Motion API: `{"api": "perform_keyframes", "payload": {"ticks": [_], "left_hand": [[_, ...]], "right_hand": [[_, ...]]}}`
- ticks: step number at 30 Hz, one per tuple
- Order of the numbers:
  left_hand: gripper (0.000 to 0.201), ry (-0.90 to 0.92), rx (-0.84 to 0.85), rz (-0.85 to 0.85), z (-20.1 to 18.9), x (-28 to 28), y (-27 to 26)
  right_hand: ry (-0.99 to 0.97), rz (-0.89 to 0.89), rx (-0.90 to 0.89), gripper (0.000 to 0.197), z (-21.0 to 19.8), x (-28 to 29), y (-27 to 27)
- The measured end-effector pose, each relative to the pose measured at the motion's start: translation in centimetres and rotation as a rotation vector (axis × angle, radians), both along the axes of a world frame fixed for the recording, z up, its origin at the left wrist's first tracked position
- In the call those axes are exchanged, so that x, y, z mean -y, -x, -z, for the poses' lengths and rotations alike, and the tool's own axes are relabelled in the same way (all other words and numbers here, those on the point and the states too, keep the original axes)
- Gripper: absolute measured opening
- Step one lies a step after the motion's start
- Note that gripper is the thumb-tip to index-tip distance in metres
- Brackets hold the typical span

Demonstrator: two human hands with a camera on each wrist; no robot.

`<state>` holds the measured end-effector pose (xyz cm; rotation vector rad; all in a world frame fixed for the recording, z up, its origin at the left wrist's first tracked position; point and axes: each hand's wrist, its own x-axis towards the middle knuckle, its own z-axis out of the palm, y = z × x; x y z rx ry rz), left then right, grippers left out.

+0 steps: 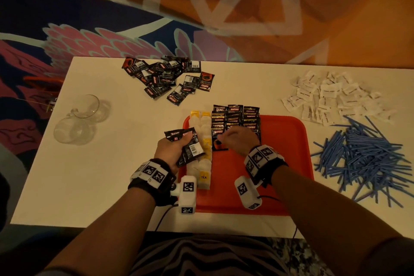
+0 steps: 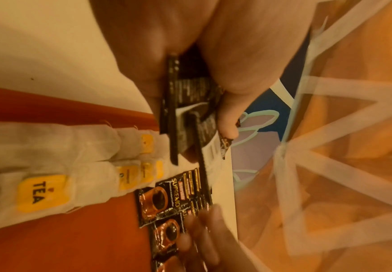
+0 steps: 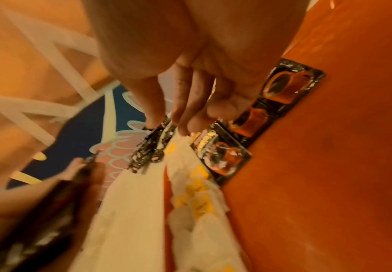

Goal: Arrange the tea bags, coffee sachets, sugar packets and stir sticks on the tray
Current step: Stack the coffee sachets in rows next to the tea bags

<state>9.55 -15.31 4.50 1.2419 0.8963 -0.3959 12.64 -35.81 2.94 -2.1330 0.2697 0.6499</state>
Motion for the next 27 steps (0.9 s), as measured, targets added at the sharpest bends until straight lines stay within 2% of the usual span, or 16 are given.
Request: {"api": "perform_keyframes", "payload": {"ticks": [3, 5, 7, 10, 12, 15, 17, 20, 22, 24, 25, 27], "left_hand": [[0.019, -0.047, 0.028, 0.004, -0.6, 1.2, -0.2], [0.018, -0.084, 0.045, 0.024, -1.2, 2.0, -0.4], [0.02, -0.165, 0.065, 0.056, -1.6, 2.6, -0.6], [0.042, -0.338, 0.08, 0.064, -2.4, 3.0, -1.0], [0.046, -0.344, 0.1, 0.071, -2.8, 3.3, -1.1], [0.038, -0.287, 0.169, 0.133, -3.6, 4.2, -1.0], [0.019, -0.264, 0.184, 0.105, -3.7, 4.4, -1.2], [0.007, -0.254, 0.15, 0.059, -3.5, 4.1, -1.5], [0.005, -0.228, 0.147, 0.062, -3.4, 3.8, -1.6], [0.003, -0.194, 0.16, 0.089, -3.5, 3.7, -1.6], [0.003, -0.179, 0.168, 0.117, -3.6, 3.8, -1.6], [0.004, -0.138, 0.167, 0.156, -3.5, 3.9, -1.6]], "right_hand": [[-0.314, -0.042, -0.091, 0.014, -2.4, -1.2, 0.6], [-0.398, -0.089, -0.138, 0.014, -3.4, -1.9, 0.9], [-0.315, -0.092, -0.078, 0.017, -3.7, -2.2, 0.9], [-0.138, -0.001, 0.133, 0.021, -3.7, -2.1, 0.8], [-0.079, 0.004, 0.304, 0.023, -3.7, -2.0, 0.9], [-0.015, -0.187, 0.467, 0.016, -3.9, -2.1, 1.3], [-0.008, -0.288, 0.495, 0.013, -3.8, -2.0, 1.5], [-0.023, -0.288, 0.518, 0.007, -3.9, -1.7, 1.7], [-0.031, -0.118, 0.455, 0.015, -3.9, -1.3, 1.5], [-0.092, 0.021, 0.27, 0.029, -3.9, -1.0, 1.1], [-0.129, 0.027, 0.17, 0.033, -3.9, -0.9, 1.0], [-0.175, -0.027, 0.082, 0.018, -3.7, -0.6, 1.0]]}}
